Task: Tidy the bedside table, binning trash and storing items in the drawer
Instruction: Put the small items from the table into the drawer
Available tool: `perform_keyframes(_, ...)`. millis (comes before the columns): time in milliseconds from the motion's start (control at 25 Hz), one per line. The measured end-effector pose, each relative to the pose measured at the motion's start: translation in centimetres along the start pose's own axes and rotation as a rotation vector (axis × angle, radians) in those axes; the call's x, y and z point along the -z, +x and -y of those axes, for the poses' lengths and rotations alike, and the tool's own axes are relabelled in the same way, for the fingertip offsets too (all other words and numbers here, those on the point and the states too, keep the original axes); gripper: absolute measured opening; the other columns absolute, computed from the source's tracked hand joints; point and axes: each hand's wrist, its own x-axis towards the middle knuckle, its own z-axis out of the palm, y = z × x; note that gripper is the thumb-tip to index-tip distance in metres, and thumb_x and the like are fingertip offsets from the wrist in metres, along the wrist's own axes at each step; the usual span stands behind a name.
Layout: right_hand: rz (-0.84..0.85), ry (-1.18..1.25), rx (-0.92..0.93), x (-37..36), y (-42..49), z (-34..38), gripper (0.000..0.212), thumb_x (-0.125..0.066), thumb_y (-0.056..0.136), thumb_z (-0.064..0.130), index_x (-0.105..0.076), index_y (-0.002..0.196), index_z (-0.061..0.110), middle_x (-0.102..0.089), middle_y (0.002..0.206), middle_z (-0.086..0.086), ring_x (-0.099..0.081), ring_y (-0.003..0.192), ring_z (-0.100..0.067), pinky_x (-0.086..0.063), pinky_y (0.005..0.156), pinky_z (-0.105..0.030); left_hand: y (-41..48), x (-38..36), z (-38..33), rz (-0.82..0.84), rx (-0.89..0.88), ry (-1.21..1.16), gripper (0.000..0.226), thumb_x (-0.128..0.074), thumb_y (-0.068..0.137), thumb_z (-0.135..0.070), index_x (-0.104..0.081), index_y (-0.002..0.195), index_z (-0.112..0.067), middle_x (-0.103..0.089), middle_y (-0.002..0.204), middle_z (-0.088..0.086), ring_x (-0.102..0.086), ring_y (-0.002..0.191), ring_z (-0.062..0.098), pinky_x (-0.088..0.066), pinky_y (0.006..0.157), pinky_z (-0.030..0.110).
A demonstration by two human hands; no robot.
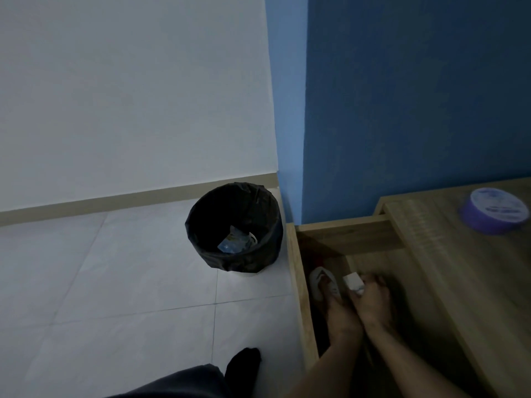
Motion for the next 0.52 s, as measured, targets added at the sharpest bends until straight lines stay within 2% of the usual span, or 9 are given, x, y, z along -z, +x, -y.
perform_keyframes(80,0.008,0.061,0.007,1.0,-0.7,0.4,0.034,-0.064,0.082,0.013,-0.058,0.113,0.0,-0.055,0.119,-0.024,-0.053,0.11,-0.036,-0.042,0.086,-0.033,-1.1,0.5,-0.8,0.009,-0.089,0.085,0.058,-0.048,0.096,-0.025,-0.018,0.146,-0.025,-0.041,0.146,0.011,-0.045,0.13,0.026,-0.037,0.107,0.036)
perform_keyframes(120,-0.005,0.092,0.006,1.8,-1.1,0.8,0.035,-0.062,0.084,0.015,-0.057,0.115,0.0,-0.054,0.12,-0.023,-0.053,0.111,-0.036,-0.042,0.087,-0.033,-1.9,0.9,-1.4,-0.001,-0.131,0.133,0.061,-0.048,0.095,-0.026,-0.015,0.147,-0.026,-0.037,0.149,0.009,-0.043,0.132,0.024,-0.038,0.108,0.036)
perform_keyframes(200,-0.094,0.104,0.031,4.5,-2.2,1.5,0.035,-0.058,0.085,0.012,-0.054,0.119,0.002,-0.055,0.121,-0.021,-0.054,0.111,-0.034,-0.042,0.09,-0.035,-3.0,1.2,-3.4,-0.09,-0.203,0.265,0.067,-0.053,0.09,-0.037,-0.017,0.146,-0.027,-0.024,0.153,0.006,-0.034,0.136,0.022,-0.034,0.11,0.038)
perform_keyframes(280,-0.171,0.136,0.086,7.5,-3.7,1.7,0.036,-0.055,0.085,0.007,-0.053,0.122,0.005,-0.061,0.117,-0.019,-0.058,0.106,-0.031,-0.044,0.089,-0.036,-4.3,0.9,-5.7,-0.15,-0.375,0.387,0.064,-0.058,0.087,-0.032,-0.026,0.142,-0.025,-0.009,0.156,0.006,-0.017,0.143,0.024,-0.024,0.115,0.041)
perform_keyframes(400,-0.212,0.259,0.139,12.3,-7.2,1.1,0.031,-0.053,0.086,0.002,-0.057,0.117,0.004,-0.068,0.099,-0.018,-0.061,0.08,-0.022,-0.043,0.067,-0.027,-6.0,-0.6,-7.9,-0.105,-0.608,0.419,0.046,-0.05,0.092,-0.02,-0.036,0.135,-0.022,-0.012,0.156,0.004,-0.015,0.143,0.02,-0.022,0.116,0.036)
perform_keyframes(480,-0.486,0.184,0.235,15.3,-8.4,-0.8,0.023,-0.056,0.081,0.006,-0.064,0.102,0.002,-0.07,0.086,-0.019,-0.061,0.07,-0.025,-0.04,0.062,-0.024,-7.1,-1.9,-9.3,-0.076,-0.737,0.397,0.045,-0.05,0.09,-0.016,-0.039,0.133,-0.02,-0.021,0.152,0.006,-0.021,0.14,0.021,-0.026,0.115,0.038)
perform_keyframes(520,-0.606,0.114,0.235,16.6,-8.3,-2.2,0.024,-0.054,0.078,0.011,-0.065,0.096,0.001,-0.068,0.084,-0.022,-0.06,0.074,-0.029,-0.042,0.064,-0.027,-7.2,-2.7,-10.1,-0.056,-0.799,0.378,0.048,-0.051,0.088,-0.014,-0.039,0.134,-0.021,-0.024,0.15,0.007,-0.023,0.139,0.021,-0.027,0.115,0.038)
